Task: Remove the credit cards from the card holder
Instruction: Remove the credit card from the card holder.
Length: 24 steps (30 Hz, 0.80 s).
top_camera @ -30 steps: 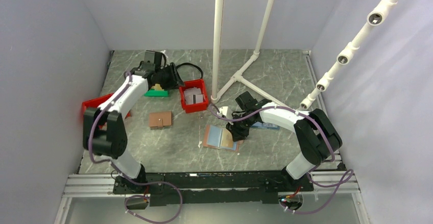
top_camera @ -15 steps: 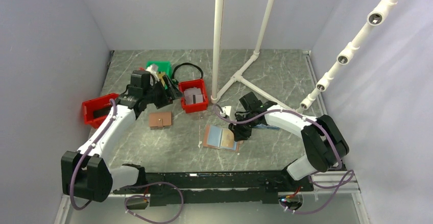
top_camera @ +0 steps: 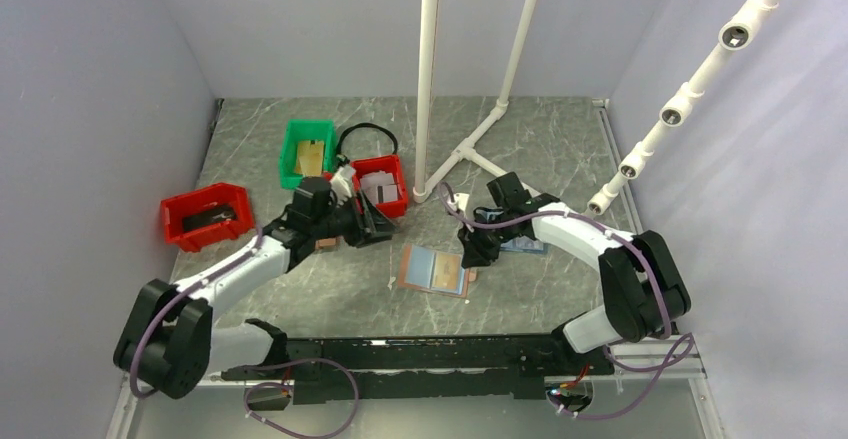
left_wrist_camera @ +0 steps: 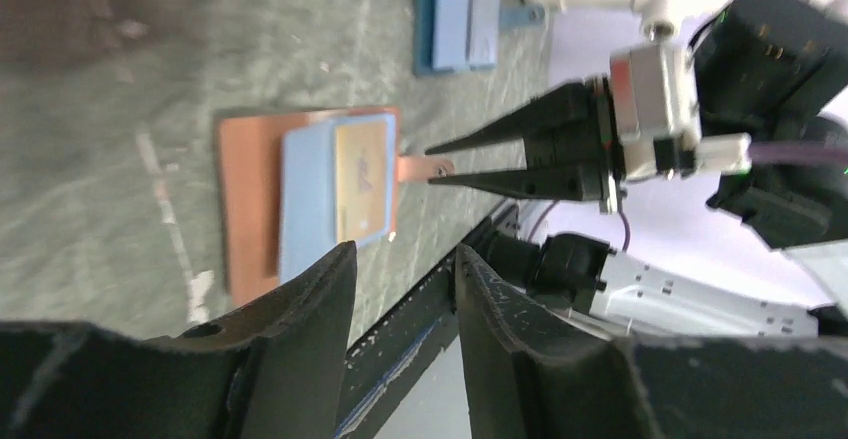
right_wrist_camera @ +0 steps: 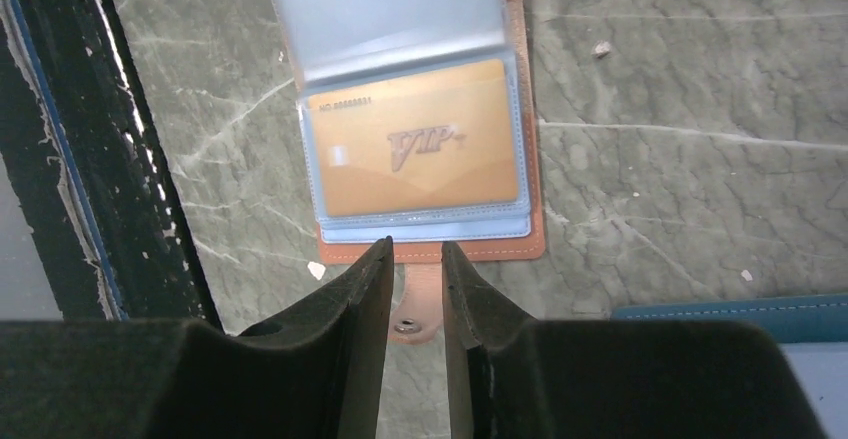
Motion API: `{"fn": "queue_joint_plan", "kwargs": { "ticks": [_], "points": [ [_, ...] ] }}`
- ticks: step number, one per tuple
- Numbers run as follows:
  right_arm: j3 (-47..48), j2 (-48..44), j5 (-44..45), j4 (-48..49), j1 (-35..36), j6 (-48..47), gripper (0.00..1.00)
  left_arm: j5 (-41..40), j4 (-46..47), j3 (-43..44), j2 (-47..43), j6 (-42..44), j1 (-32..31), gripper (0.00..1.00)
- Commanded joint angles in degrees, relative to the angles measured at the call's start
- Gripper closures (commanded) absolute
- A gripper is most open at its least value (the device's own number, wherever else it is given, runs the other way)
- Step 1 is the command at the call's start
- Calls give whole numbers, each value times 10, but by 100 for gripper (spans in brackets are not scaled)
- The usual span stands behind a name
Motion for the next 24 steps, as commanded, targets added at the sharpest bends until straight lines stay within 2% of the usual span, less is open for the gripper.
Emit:
{"fn": "queue_joint_plan", "kwargs": {
  "ticks": [1, 4, 10, 15, 19, 24],
  "points": [
    [-1, -17, -41, 22, -19, 26, 72, -14, 112, 18, 46, -18, -81, 55],
    [16, -1, -28, 21, -28, 59, 63, -17, 151, 27, 108, -20, -121, 58],
    [77, 53, -38, -22, -48, 80, 56, -9, 235, 47, 237, -45, -168, 68],
    [83, 72, -30, -25, -49, 93, 45, -21, 158, 92, 303, -19, -194, 77],
    [96, 106, -33, -35, -49, 93, 44, -41, 83, 104, 317, 3, -198, 83],
    [106, 133, -47, -39, -48, 96, 44, -56, 53, 101, 331, -1, -199, 92]
  ]
}}
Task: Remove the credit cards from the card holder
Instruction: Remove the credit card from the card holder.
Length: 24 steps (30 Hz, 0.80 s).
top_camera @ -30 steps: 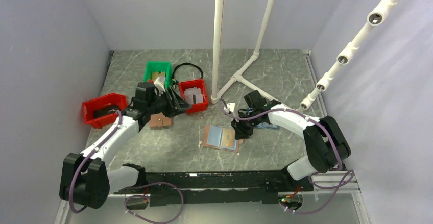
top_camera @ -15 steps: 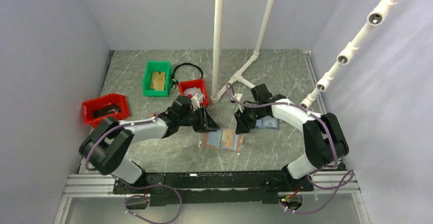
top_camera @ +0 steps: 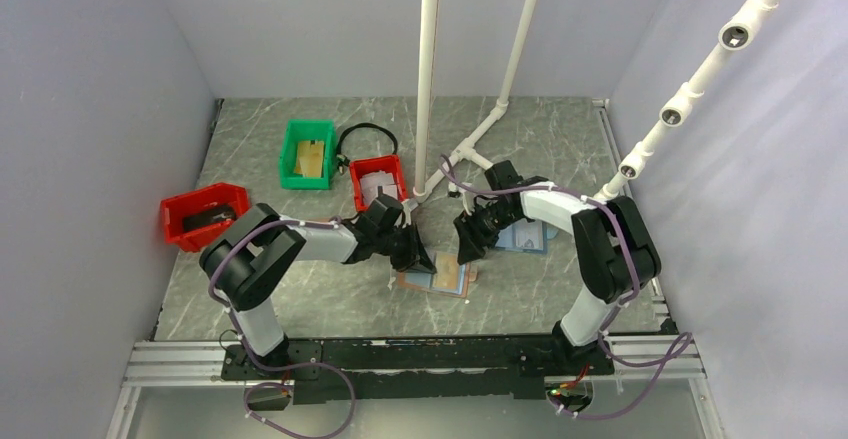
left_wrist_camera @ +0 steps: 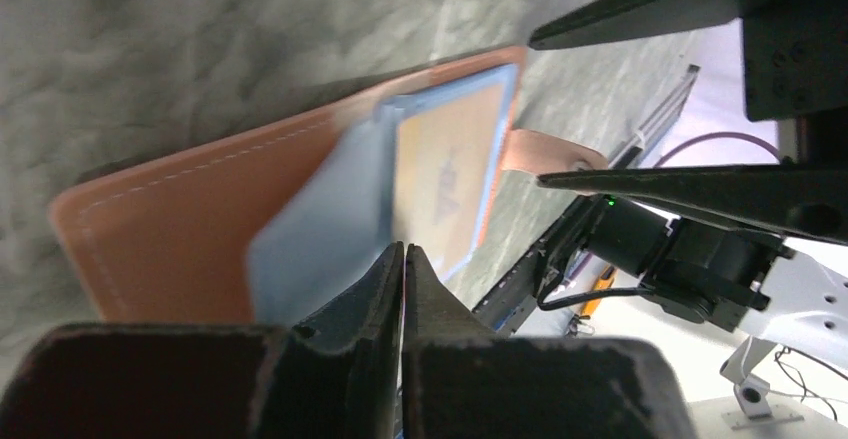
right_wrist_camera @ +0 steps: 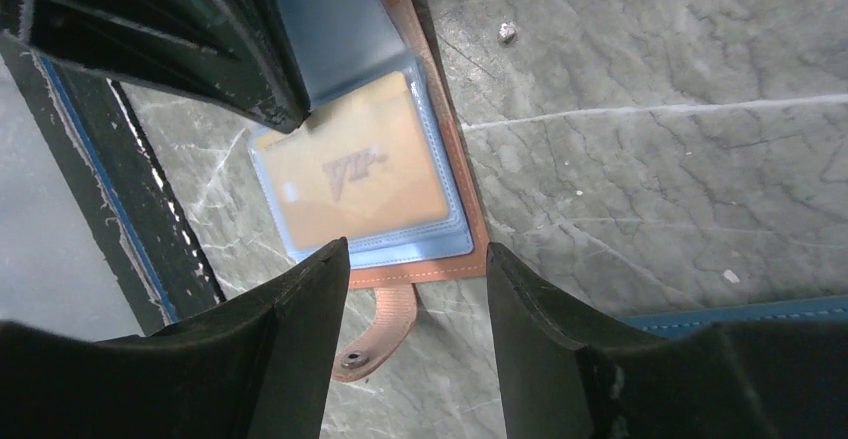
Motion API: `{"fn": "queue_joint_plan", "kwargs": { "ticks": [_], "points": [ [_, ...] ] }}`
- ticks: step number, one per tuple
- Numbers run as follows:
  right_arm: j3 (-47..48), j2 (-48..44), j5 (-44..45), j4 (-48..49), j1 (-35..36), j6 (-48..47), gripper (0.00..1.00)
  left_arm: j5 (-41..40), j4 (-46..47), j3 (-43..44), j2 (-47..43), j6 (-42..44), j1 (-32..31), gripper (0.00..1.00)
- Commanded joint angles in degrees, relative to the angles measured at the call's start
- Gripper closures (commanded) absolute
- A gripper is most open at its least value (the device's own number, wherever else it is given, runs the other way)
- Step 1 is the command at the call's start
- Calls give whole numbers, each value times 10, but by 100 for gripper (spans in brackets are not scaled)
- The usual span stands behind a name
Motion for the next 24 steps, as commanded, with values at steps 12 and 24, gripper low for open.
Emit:
{"fn": "queue_joint_plan", "kwargs": {
  "ticks": [12, 24],
  "points": [
    [21, 1, -72, -13, 7, 2, 48, -25, -58, 16, 30, 6, -1, 100],
    [5, -42, -81, -7, 6, -1, 49, -24, -52, 8, 37, -7, -2, 100]
  ]
}}
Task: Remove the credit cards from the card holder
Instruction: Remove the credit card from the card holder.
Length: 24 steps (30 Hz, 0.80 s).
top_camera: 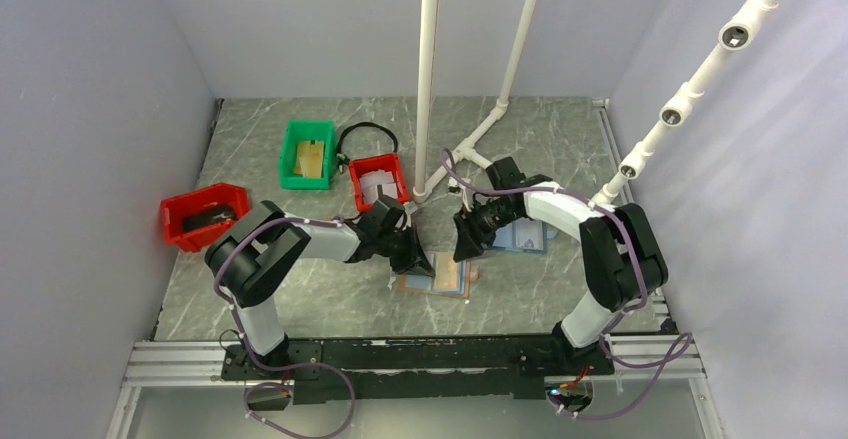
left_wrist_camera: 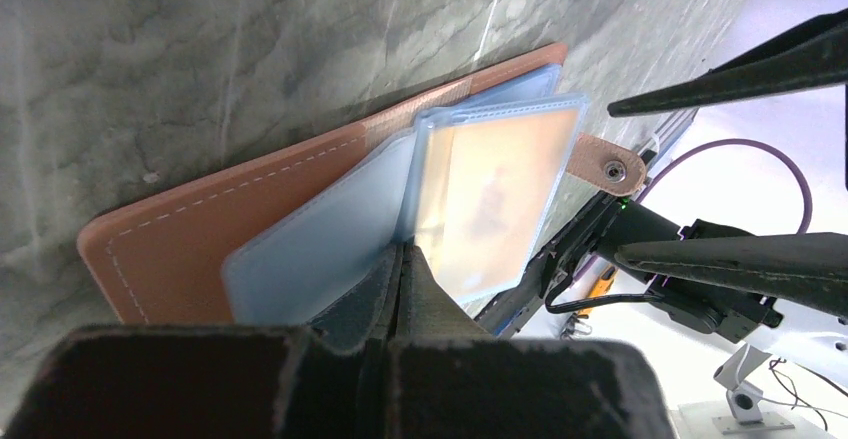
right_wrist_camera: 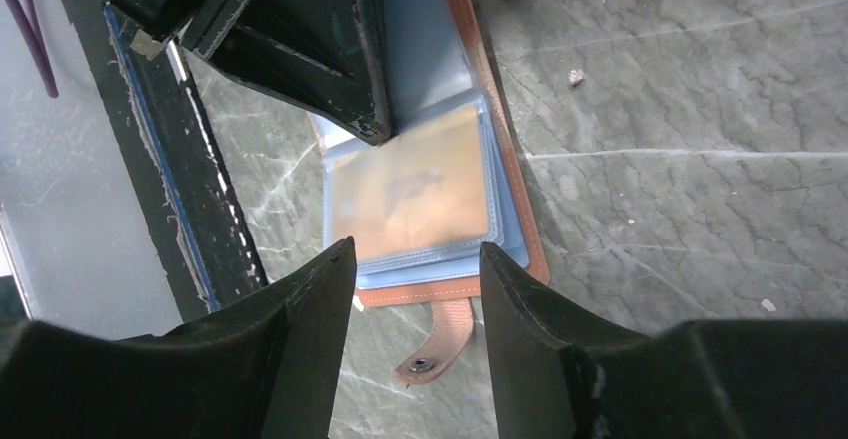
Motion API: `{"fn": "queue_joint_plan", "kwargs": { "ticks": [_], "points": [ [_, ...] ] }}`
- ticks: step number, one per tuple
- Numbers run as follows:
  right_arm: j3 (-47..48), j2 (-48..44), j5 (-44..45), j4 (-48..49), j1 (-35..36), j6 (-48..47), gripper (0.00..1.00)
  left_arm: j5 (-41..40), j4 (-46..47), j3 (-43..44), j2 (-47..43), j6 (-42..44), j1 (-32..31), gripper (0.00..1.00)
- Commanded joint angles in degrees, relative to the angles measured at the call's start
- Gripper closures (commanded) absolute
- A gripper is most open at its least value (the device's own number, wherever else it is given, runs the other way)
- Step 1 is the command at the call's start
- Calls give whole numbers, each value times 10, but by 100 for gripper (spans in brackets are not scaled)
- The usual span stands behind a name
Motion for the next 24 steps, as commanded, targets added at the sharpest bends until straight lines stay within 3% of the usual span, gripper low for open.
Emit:
{"fn": "queue_joint_plan", "kwargs": {
  "ticks": [1, 14, 24],
  "points": [
    [-5, -26, -33, 5, 2, -8, 50, -19, -23, 0, 14, -1, -1, 100],
    [6, 23, -8, -4, 18, 6, 51, -9, -7, -2, 21, -8, -2, 100],
    [2, 10, -12, -2, 36, 2, 54, -2, 7, -6, 25, -13, -2, 100]
  ]
}}
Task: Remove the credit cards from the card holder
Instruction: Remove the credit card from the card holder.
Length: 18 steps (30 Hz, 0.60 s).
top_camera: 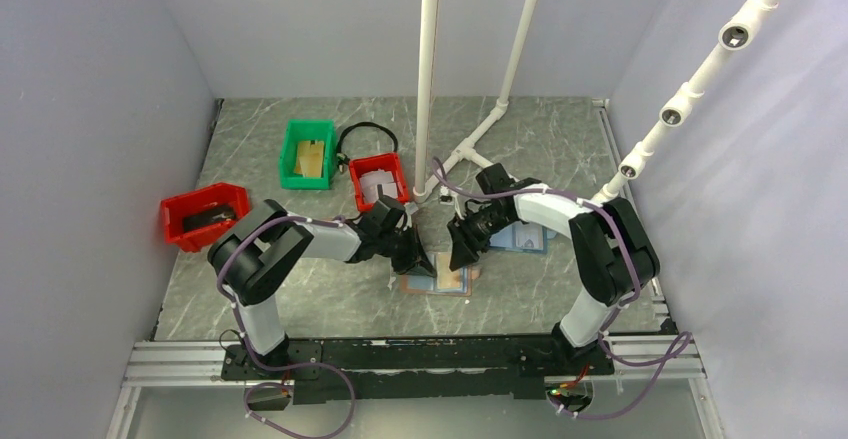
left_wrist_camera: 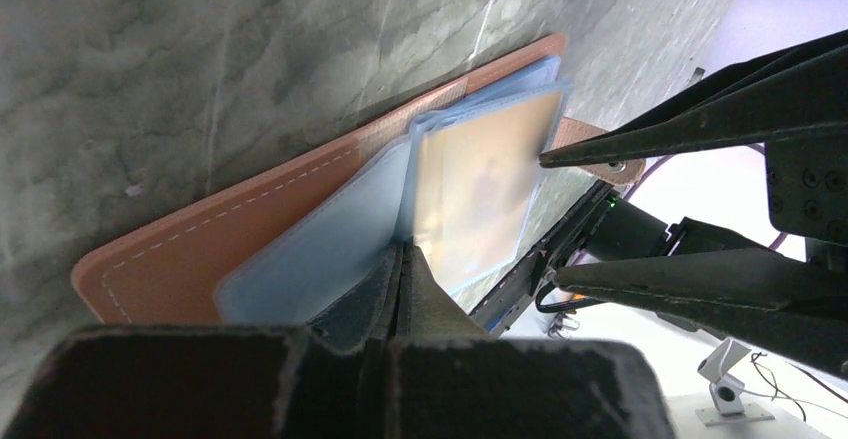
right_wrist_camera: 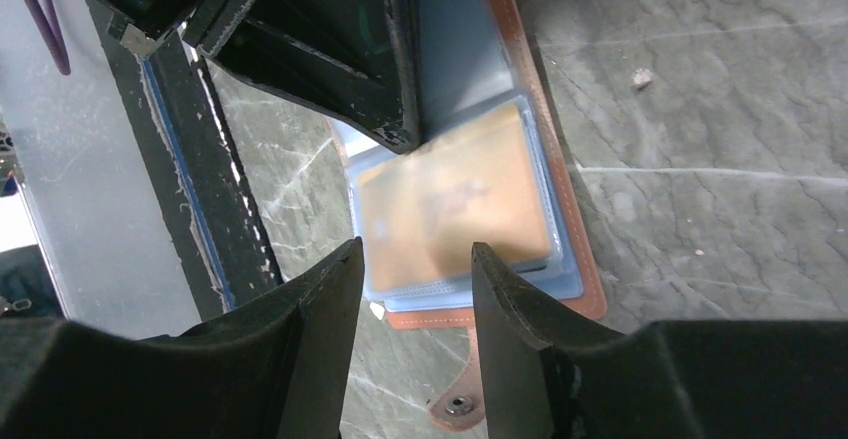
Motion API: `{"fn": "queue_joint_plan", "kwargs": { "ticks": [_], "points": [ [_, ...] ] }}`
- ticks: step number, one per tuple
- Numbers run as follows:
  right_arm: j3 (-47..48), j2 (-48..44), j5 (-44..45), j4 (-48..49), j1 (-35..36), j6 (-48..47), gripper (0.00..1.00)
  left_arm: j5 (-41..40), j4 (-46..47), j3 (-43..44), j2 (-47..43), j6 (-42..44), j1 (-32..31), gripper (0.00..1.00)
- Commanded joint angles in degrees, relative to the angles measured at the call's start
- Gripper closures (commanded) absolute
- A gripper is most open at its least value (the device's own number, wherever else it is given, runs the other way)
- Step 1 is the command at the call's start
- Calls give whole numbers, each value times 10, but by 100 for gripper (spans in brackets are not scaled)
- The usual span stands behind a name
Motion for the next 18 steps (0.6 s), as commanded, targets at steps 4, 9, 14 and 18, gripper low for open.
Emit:
{"fn": "queue_joint_plan", "kwargs": {
  "ticks": [4, 9, 14, 18],
  "points": [
    [1, -35, 68, 32, -4, 28, 49, -11, 0, -11, 17, -3, -2, 100],
    [-7, -51, 121, 48, -11, 41, 47, -6, 7, -13, 23, -7, -1, 100],
    [-10, -42, 101, 43, -11, 38, 47, -6, 6, -12, 22, -6, -1, 100],
    [-6, -26, 73, 37, -10, 37, 47, -5, 11, -12, 22, -7, -2, 100]
  ]
}}
